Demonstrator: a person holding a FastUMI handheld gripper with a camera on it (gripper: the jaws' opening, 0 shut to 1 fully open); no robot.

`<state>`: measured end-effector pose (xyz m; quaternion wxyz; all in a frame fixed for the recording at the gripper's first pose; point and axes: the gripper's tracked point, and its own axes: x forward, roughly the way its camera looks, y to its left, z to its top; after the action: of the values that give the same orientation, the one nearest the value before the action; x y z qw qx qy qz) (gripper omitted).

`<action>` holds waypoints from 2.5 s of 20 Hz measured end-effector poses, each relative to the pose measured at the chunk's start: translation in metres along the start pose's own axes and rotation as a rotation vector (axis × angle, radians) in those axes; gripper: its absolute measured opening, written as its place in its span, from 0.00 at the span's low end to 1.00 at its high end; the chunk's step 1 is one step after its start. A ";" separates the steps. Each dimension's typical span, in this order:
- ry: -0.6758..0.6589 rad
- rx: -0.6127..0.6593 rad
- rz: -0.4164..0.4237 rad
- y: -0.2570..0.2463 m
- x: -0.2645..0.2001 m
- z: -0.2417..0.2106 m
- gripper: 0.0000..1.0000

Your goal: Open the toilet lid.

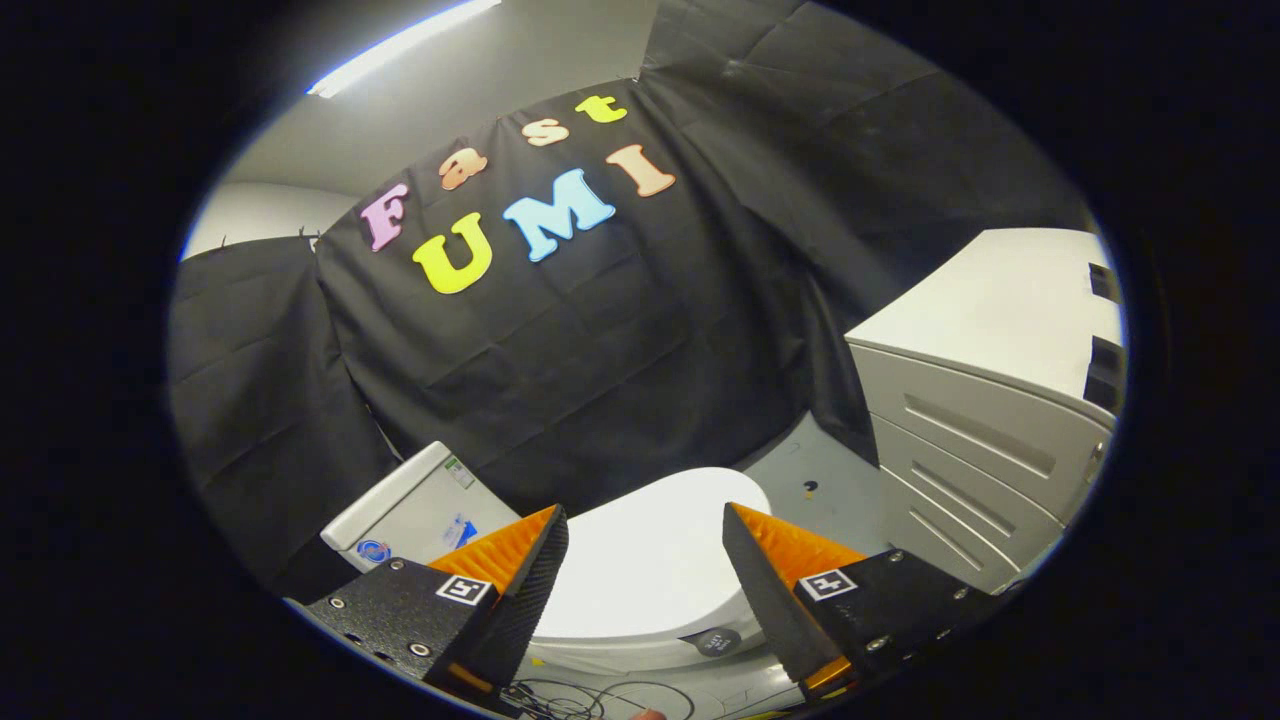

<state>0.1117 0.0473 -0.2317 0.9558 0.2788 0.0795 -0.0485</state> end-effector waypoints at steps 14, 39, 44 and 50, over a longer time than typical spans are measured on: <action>0.082 0.248 -0.047 -0.027 0.029 -0.093 0.96; 0.155 0.673 -0.053 -0.063 0.042 -0.207 0.88; 0.129 0.814 0.033 -0.049 0.053 -0.208 0.55; 0.122 0.858 0.027 -0.057 0.055 -0.208 0.20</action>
<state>0.1314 0.1096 -0.4446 0.7474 0.6543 0.1049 -0.0482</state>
